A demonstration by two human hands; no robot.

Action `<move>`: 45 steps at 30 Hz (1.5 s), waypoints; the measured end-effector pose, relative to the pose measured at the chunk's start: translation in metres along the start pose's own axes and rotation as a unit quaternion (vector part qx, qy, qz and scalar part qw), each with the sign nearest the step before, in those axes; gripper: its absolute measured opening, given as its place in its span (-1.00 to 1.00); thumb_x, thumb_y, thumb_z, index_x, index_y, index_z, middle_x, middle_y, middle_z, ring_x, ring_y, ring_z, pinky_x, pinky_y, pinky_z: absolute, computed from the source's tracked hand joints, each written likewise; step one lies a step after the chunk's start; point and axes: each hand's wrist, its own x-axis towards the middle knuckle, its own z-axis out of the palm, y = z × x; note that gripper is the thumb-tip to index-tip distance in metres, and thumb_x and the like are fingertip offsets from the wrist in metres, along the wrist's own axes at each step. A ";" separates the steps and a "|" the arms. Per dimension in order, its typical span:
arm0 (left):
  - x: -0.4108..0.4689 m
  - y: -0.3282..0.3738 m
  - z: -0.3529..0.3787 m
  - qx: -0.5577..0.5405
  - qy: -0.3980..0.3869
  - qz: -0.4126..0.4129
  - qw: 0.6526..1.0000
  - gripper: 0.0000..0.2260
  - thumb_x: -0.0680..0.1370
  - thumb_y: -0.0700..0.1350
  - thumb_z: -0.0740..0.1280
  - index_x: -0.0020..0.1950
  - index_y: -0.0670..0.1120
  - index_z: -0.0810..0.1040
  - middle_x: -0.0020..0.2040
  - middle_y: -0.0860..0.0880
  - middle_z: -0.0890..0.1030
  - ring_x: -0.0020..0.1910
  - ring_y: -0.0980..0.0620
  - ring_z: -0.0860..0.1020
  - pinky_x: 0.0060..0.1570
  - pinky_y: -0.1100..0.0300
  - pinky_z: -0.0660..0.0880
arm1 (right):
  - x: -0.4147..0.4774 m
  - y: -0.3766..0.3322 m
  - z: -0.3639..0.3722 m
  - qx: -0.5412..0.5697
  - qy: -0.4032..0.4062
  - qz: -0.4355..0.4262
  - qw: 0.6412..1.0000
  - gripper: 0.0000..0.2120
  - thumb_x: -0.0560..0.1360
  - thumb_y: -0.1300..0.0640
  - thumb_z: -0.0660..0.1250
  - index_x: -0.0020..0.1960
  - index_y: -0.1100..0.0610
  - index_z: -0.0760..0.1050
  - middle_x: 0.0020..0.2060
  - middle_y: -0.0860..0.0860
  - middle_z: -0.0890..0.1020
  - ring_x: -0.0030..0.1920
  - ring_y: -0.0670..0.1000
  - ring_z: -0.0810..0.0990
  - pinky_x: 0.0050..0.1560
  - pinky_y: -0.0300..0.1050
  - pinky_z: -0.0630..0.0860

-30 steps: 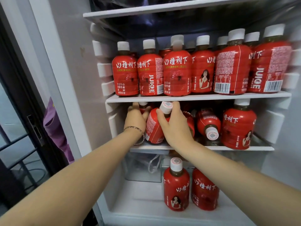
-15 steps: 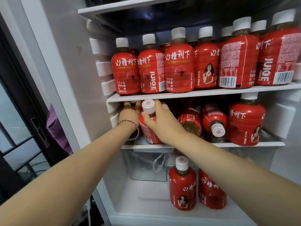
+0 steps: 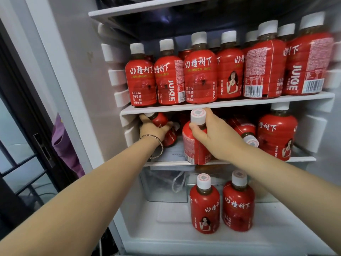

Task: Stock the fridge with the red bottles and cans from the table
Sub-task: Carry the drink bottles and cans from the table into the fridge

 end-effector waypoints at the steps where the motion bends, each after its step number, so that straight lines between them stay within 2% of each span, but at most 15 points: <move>1: 0.000 0.000 0.004 0.004 0.017 0.004 1.000 -0.25 0.38 -0.01 0.49 0.40 -0.14 0.12 0.27 -0.19 0.44 0.23 -0.18 0.46 0.23 0.01 0.41 | 0.001 0.002 -0.001 0.003 -0.006 0.013 1.000 -0.66 0.56 -0.13 0.09 0.21 0.07 0.29 0.01 0.05 0.55 -0.05 0.08 0.55 -0.10 -0.03 0.47; 8: 0.011 0.000 0.007 0.051 0.048 0.025 0.997 -0.44 0.39 -0.05 0.47 0.28 -0.17 0.30 0.17 -0.16 0.54 0.10 -0.15 0.54 -0.05 0.19 0.42 | 0.003 0.011 0.005 0.046 -0.019 0.048 0.998 -0.57 0.54 -0.19 0.07 0.27 0.05 0.33 0.11 0.07 0.53 0.08 0.06 0.53 0.11 0.07 0.48; 11: 0.016 0.008 0.008 0.137 0.032 0.018 0.990 -0.47 0.39 0.02 0.47 0.24 -0.16 0.37 0.16 -0.16 0.56 0.09 -0.16 0.56 -0.02 0.14 0.47 | 0.006 0.013 0.004 0.073 -0.036 0.058 0.995 -0.57 0.53 -0.21 0.07 0.26 0.02 0.33 0.13 0.04 0.52 0.11 0.04 0.52 0.15 0.08 0.47; 15: 0.025 0.021 0.020 0.295 -0.026 0.065 0.953 -0.38 0.37 0.12 0.46 0.34 -0.10 0.37 0.26 -0.12 0.50 0.20 -0.15 0.49 0.11 0.10 0.47 | 0.009 0.017 0.004 0.074 -0.042 0.068 0.994 -0.59 0.54 -0.21 0.07 0.25 0.02 0.32 0.13 0.03 0.52 0.10 0.04 0.52 0.15 0.09 0.47; 20: 0.029 0.011 0.008 0.347 -0.036 0.076 0.934 -0.50 0.55 -0.04 0.30 0.42 -0.18 0.26 0.36 -0.20 0.41 0.29 -0.19 0.42 0.20 0.08 0.35 | 0.009 0.019 0.005 0.098 -0.045 0.060 0.992 -0.58 0.54 -0.21 0.07 0.29 -0.02 0.30 0.15 0.01 0.52 0.12 0.02 0.52 0.16 0.08 0.47; 23: 0.018 0.002 0.004 0.382 -0.028 0.068 0.921 -0.68 0.61 -0.26 0.09 0.37 -0.25 0.29 0.27 -0.28 0.47 0.23 -0.24 0.47 0.17 0.01 0.40 | 0.007 0.019 0.005 0.109 -0.028 0.058 0.992 -0.61 0.55 -0.18 0.10 0.29 -0.01 0.32 0.10 0.02 0.55 0.09 0.01 0.52 0.08 -0.03 0.46; 25: 0.013 -0.005 0.004 0.346 -0.004 0.055 0.937 -0.72 0.57 -0.33 0.13 0.28 -0.28 0.39 0.21 -0.27 0.52 0.20 -0.23 0.50 0.14 0.03 0.43 | 0.005 0.018 0.008 0.113 -0.014 0.058 0.992 -0.62 0.54 -0.18 0.12 0.26 0.01 0.33 0.08 0.02 0.55 0.07 0.01 0.52 0.00 -0.09 0.41; 28: 0.010 -0.015 -0.002 0.135 0.038 -0.024 0.990 -0.81 0.49 -0.31 0.24 0.07 -0.28 0.52 0.06 -0.30 0.59 0.06 -0.27 0.56 0.10 -0.03 0.52 | 0.005 0.016 0.010 0.091 -0.031 0.056 0.994 -0.44 0.36 -0.28 0.32 0.22 -0.02 0.28 0.08 -0.02 0.51 0.04 -0.02 0.52 0.03 -0.07 0.46; 30: -0.004 -0.017 -0.010 0.011 0.036 -0.012 0.999 -0.83 0.49 -0.29 0.22 0.03 -0.24 0.55 -0.05 -0.28 0.62 -0.09 -0.21 0.58 0.03 -0.05 0.54 | 0.009 0.013 0.012 0.050 -0.063 0.053 0.995 -0.28 0.23 -0.26 0.45 0.25 -0.04 0.24 0.10 -0.03 0.50 0.06 -0.01 0.53 0.10 -0.01 0.51; 32: -0.024 -0.019 -0.017 -0.060 0.006 0.009 0.998 -0.82 0.54 -0.26 0.19 0.06 -0.20 0.54 -0.22 -0.16 0.59 -0.24 -0.10 0.52 -0.10 0.04 0.51 | 0.013 0.004 0.022 0.052 -0.071 0.047 0.995 -0.26 0.22 -0.20 0.51 0.25 -0.03 0.24 0.11 -0.03 0.52 0.07 -0.01 0.55 0.11 0.02 0.52; 35: -0.041 -0.019 -0.024 -0.086 -0.029 0.026 0.996 -0.80 0.58 -0.21 0.13 0.12 -0.12 0.51 -0.12 -0.05 0.58 -0.12 -0.02 0.55 -0.09 0.15 0.53 | 0.023 -0.013 0.045 0.101 -0.067 0.027 0.992 -0.30 0.21 -0.19 0.51 0.21 0.00 0.28 0.08 -0.01 0.55 0.07 0.01 0.56 0.09 0.03 0.53; 37: -0.044 -0.020 -0.029 -0.115 -0.030 0.022 0.993 -0.79 0.60 -0.16 0.10 0.12 -0.07 0.51 -0.04 -0.02 0.59 -0.05 0.03 0.56 -0.15 0.25 0.54 | 0.036 -0.022 0.056 0.136 -0.110 0.024 0.984 -0.38 0.22 -0.14 0.53 0.14 -0.01 0.32 0.05 -0.02 0.58 0.07 0.01 0.57 0.12 0.03 0.53; 39: -0.043 -0.024 -0.033 -0.173 -0.045 -0.011 0.984 -0.78 0.61 -0.07 0.11 0.10 -0.02 0.53 0.03 -0.07 0.62 0.00 -0.01 0.58 -0.03 0.13 0.54 | 0.051 -0.023 0.063 0.167 -0.144 0.027 0.975 -0.50 0.25 -0.06 0.55 0.06 -0.04 0.36 0.01 -0.03 0.61 0.05 -0.01 0.59 0.16 0.01 0.53; 43: -0.048 -0.031 -0.032 -0.134 -0.063 -0.005 0.989 -0.81 0.61 -0.04 0.14 0.18 0.05 0.46 0.17 -0.11 0.57 0.11 -0.04 0.54 0.22 0.01 0.44 | 0.072 -0.010 0.074 0.185 -0.117 0.071 0.973 -0.25 0.31 -0.08 0.51 0.38 0.06 0.25 0.22 0.06 0.51 0.24 0.07 0.50 0.28 -0.03 0.44; 45: -0.053 -0.028 -0.030 -0.076 -0.048 0.028 0.996 -0.74 0.62 -0.12 0.11 0.28 0.02 0.42 0.17 -0.08 0.55 0.14 -0.06 0.51 0.20 0.11 0.42 | 0.080 -0.005 0.080 0.086 -0.133 0.085 0.984 -0.15 0.39 -0.21 0.39 0.49 0.10 0.06 0.31 0.16 0.39 0.34 0.15 0.39 0.33 0.00 0.37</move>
